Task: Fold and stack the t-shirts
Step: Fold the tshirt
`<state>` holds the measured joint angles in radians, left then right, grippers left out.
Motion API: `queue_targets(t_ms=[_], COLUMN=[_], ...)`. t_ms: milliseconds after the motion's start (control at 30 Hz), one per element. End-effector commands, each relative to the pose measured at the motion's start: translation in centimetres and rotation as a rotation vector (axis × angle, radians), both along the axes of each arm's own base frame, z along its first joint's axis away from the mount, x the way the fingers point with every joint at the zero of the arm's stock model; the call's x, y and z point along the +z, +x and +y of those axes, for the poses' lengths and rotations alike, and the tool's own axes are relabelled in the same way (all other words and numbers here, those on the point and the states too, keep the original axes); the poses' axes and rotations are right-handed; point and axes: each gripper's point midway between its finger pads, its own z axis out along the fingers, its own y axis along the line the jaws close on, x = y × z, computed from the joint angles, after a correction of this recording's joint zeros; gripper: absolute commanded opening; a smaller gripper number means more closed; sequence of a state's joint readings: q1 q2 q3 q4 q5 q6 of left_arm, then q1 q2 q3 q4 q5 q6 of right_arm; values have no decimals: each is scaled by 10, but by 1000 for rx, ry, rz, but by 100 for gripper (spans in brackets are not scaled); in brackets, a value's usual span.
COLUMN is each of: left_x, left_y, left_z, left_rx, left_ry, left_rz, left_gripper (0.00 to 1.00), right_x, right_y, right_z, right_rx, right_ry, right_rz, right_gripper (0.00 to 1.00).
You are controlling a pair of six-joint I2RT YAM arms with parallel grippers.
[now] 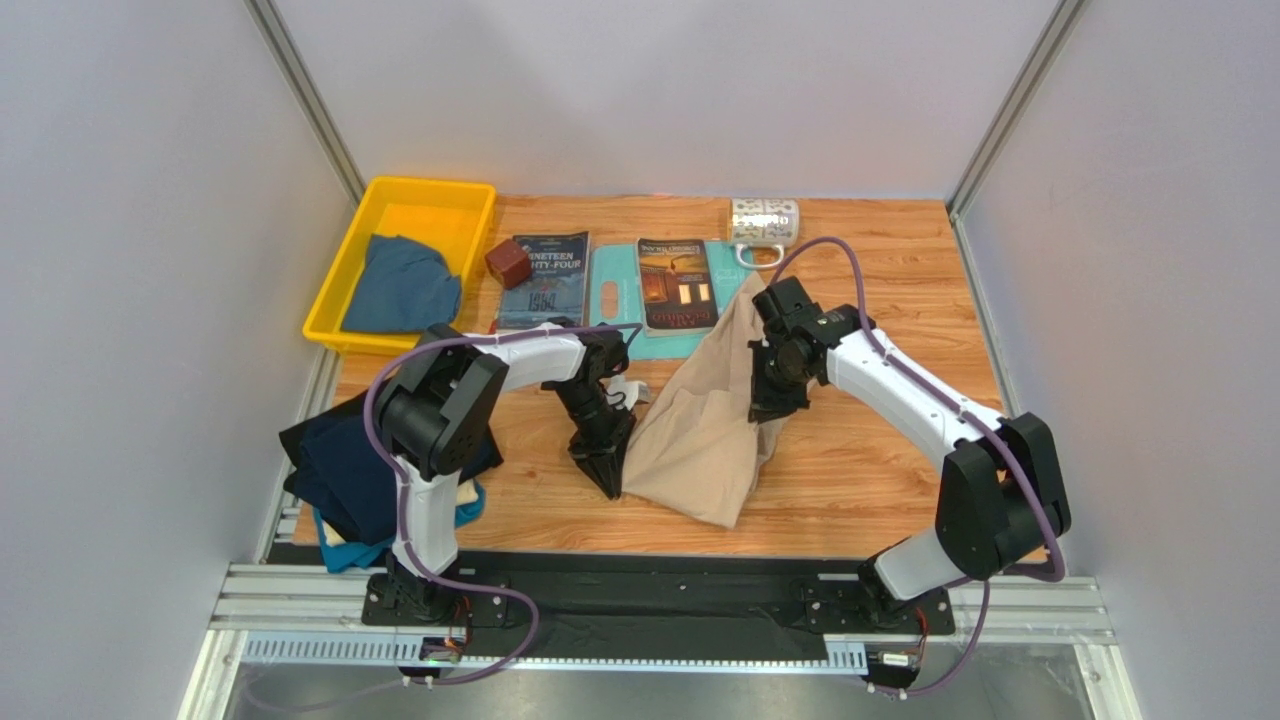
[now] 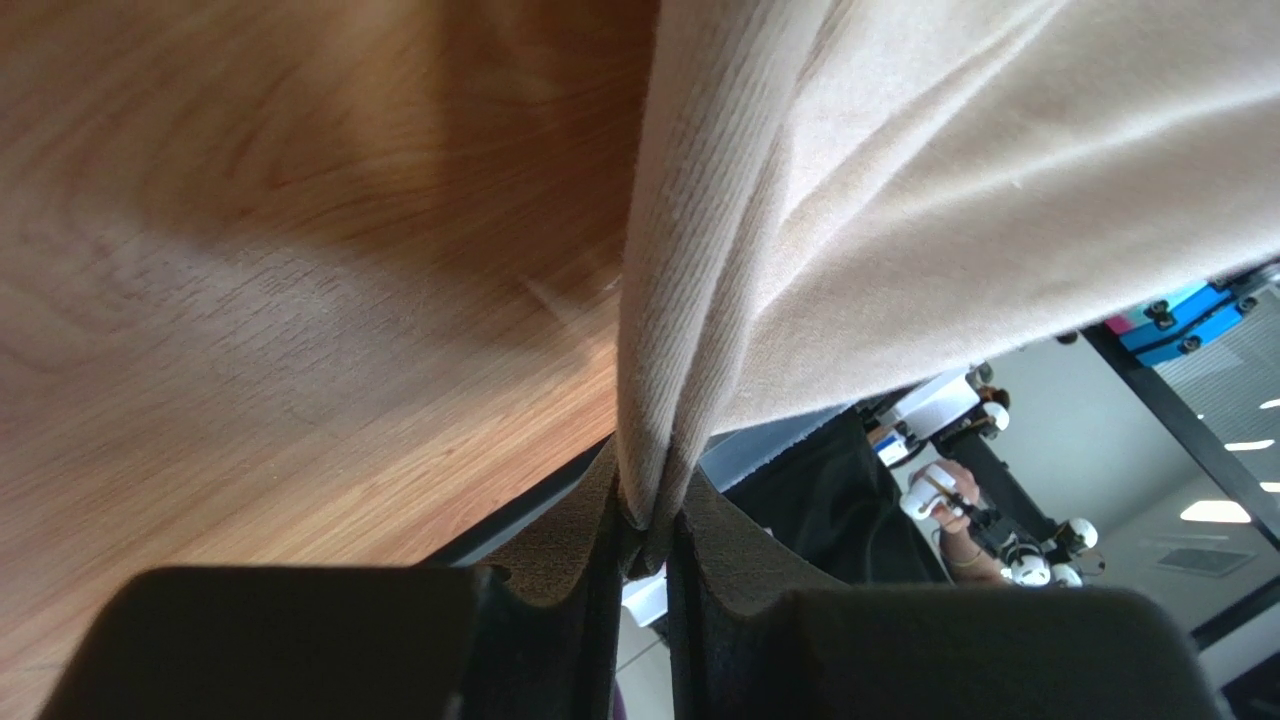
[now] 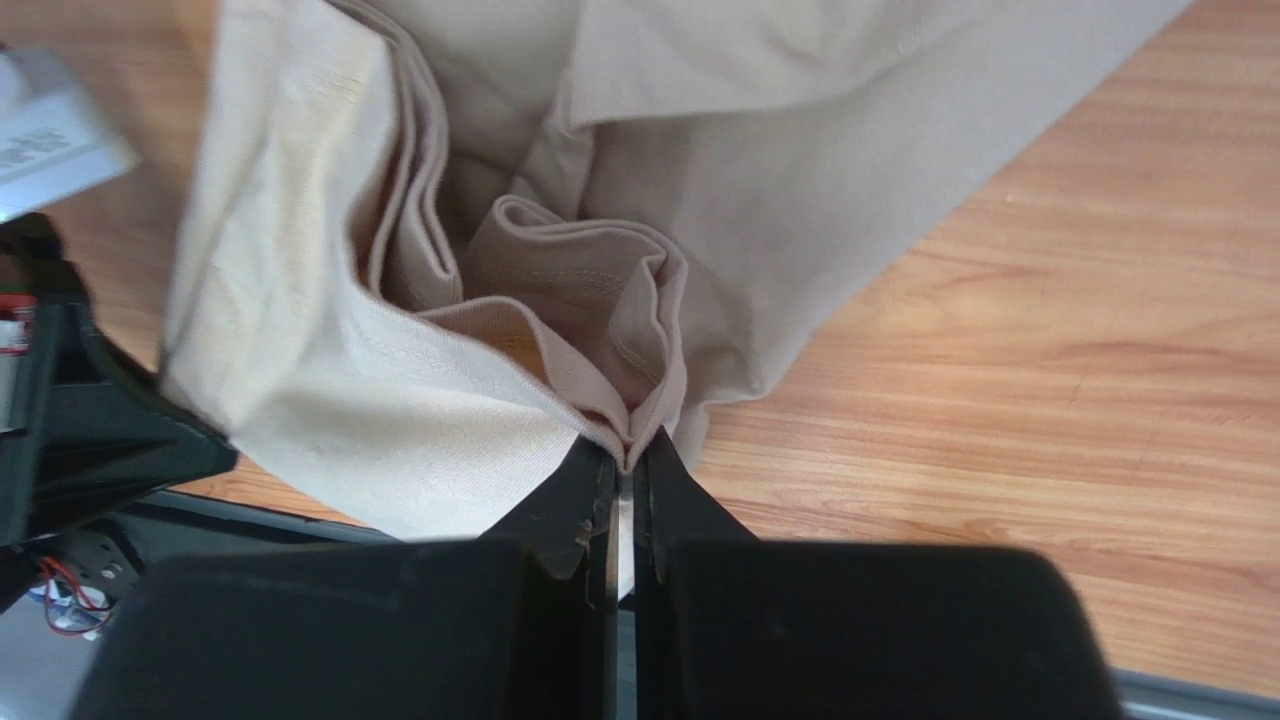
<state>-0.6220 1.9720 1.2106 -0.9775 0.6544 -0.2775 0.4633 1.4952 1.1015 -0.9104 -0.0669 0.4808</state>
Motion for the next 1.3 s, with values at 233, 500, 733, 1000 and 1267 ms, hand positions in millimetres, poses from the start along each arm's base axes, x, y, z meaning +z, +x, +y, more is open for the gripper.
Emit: queue_targets(t_ms=[233, 500, 733, 1000, 1267], left_x=[1, 9, 11, 6, 4], left_y=[2, 14, 18, 15, 13], left_z=[7, 13, 11, 9, 10], left_rx=[-30, -10, -10, -10, -19], left_ry=[39, 96, 87, 82, 83], left_rz=[-21, -108, -112, -88, -81], left_gripper=[21, 15, 20, 22, 22], right_x=[-29, -46, -17, 22, -3], right_y=[7, -16, -2, 40, 81], right_z=[-21, -30, -41, -22, 22], right_rx=[-9, -47, -44, 34, 128], right_ry=[-124, -160, -216, -156, -49], right_rz=[93, 185, 97, -39, 16], right_gripper=[0, 13, 43, 51, 52])
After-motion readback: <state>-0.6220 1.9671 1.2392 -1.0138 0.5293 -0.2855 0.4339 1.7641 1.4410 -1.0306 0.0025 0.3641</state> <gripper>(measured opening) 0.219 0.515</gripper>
